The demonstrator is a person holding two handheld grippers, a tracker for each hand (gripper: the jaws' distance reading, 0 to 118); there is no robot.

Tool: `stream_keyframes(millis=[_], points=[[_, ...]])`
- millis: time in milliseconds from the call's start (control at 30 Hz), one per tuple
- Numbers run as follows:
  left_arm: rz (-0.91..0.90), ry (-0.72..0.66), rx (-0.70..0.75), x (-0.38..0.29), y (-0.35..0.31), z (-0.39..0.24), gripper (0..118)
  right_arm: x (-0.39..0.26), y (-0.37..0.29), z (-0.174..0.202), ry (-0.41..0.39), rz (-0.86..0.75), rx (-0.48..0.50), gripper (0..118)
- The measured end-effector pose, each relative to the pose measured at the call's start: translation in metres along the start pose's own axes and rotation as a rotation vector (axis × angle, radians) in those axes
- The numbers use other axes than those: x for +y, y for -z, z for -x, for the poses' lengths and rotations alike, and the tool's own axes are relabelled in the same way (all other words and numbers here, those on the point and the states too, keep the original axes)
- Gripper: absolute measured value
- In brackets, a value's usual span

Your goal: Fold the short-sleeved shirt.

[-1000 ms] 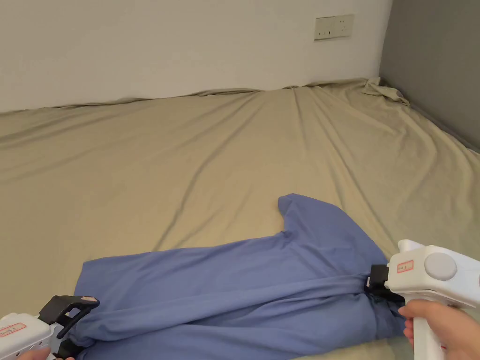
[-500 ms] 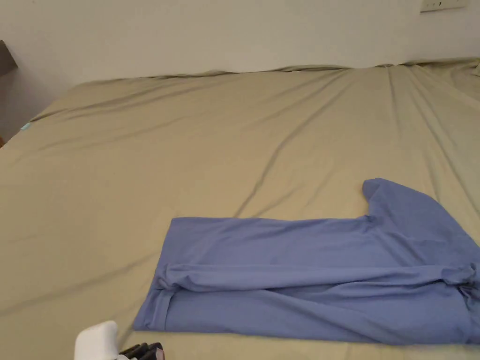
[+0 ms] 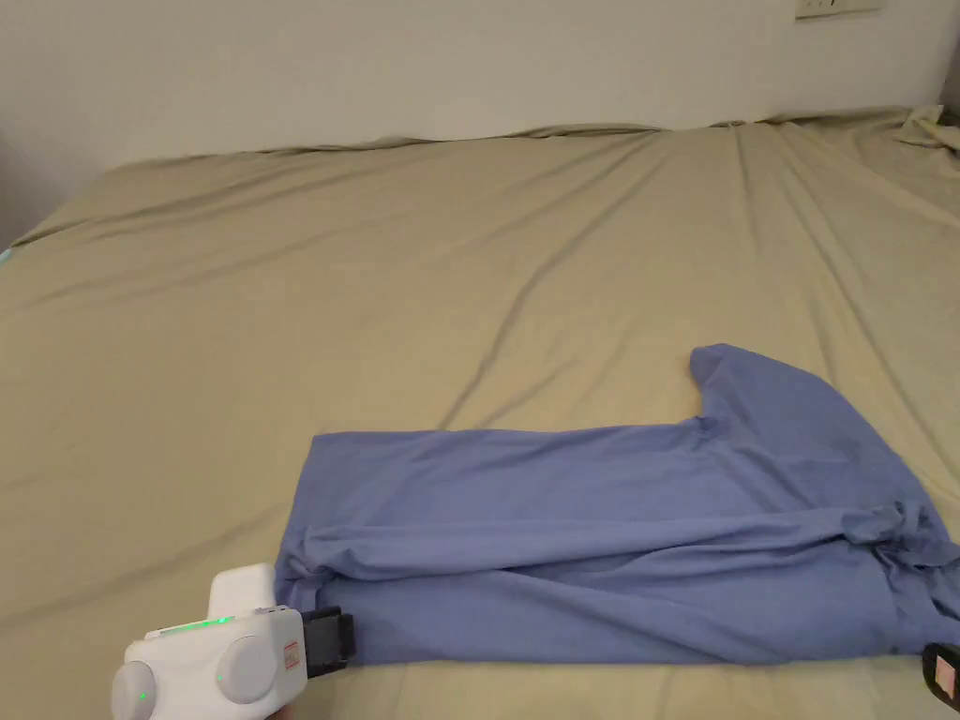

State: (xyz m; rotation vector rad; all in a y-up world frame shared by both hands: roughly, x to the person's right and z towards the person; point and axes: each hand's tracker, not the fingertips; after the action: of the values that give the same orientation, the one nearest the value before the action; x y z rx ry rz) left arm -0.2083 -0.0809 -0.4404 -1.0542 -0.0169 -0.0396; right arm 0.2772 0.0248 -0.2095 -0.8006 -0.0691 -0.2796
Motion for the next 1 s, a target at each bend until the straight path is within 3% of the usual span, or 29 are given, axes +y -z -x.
stream_keyframes(millis=[67,100,133,167,200,233,267,300,333,367,400,533,567,667,700,733,767,867,967,1000], points=[[-0.077,-0.018,0.024,0.003,-0.003,0.001,117,-0.001,0.008,-0.002,0.002,0.029,-0.06,2],[-0.065,-0.018,0.012,0.005,-0.01,0.003,109,0.0,0.012,-0.005,-0.003,0.049,-0.081,2],[-0.082,-0.012,-0.01,0.006,-0.017,0.002,78,0.0,0.016,-0.007,-0.003,0.055,-0.1,2],[-0.134,0.008,-0.006,0.007,-0.025,0.002,30,0.001,0.019,-0.01,-0.002,0.052,-0.11,2],[-0.143,0.026,-0.071,0.007,-0.031,0.002,4,0.001,0.027,-0.022,-0.001,0.051,-0.119,2],[-0.14,0.015,-0.168,0.007,-0.04,0.003,4,0.003,0.034,-0.028,-0.002,0.051,-0.132,3],[-0.133,-0.008,-0.201,0.007,-0.045,0.002,4,0.006,0.04,-0.033,-0.002,0.05,-0.147,20],[-0.148,-0.023,-0.197,0.006,-0.053,0.002,4,0.011,0.049,-0.041,-0.009,0.05,-0.163,65],[-0.163,-0.027,-0.211,0.006,-0.059,0.003,4,0.015,0.06,-0.047,-0.027,0.058,-0.173,118],[-0.176,-0.037,-0.229,0.004,-0.072,0.0,4,0.02,0.072,-0.054,-0.038,0.1,-0.195,117],[-0.18,-0.057,-0.239,0.004,-0.078,0.002,4,0.022,0.082,-0.061,-0.018,0.005,-0.181,115],[-0.16,-0.12,-0.292,0.006,-0.089,0.011,4,0.035,0.121,-0.078,0.042,0.152,-0.153,117],[-0.158,-0.122,-0.297,0.005,-0.088,0.012,4,0.035,0.131,-0.081,0.051,0.193,-0.146,109],[-0.121,-0.138,-0.295,0.008,-0.082,0.019,4,0.039,0.134,-0.083,0.083,0.27,-0.101,46],[-0.093,-0.176,-0.334,0.007,-0.08,0.025,4,0.041,0.121,-0.08,0.011,0.207,-0.165,31],[-0.075,-0.22,-0.377,0.007,-0.078,0.033,4,0.043,0.111,-0.083,0.035,0.207,-0.071,23],[-0.071,-0.299,-0.417,0.008,-0.074,0.045,4,0.043,0.102,-0.091,0.091,0.195,0.015,23],[-0.017,-0.469,-0.524,0.001,-0.065,0.074,4,0.044,0.072,-0.105,0.131,0.183,0.052,14],[-0.009,-0.399,-0.54,-0.006,-0.075,0.079,4,0.036,0.039,-0.103,0.132,0.19,0.072,13],[0.005,-0.384,-0.547,-0.009,-0.081,0.082,4,0.031,0.024,-0.092,0.073,0.218,0.073,13]])
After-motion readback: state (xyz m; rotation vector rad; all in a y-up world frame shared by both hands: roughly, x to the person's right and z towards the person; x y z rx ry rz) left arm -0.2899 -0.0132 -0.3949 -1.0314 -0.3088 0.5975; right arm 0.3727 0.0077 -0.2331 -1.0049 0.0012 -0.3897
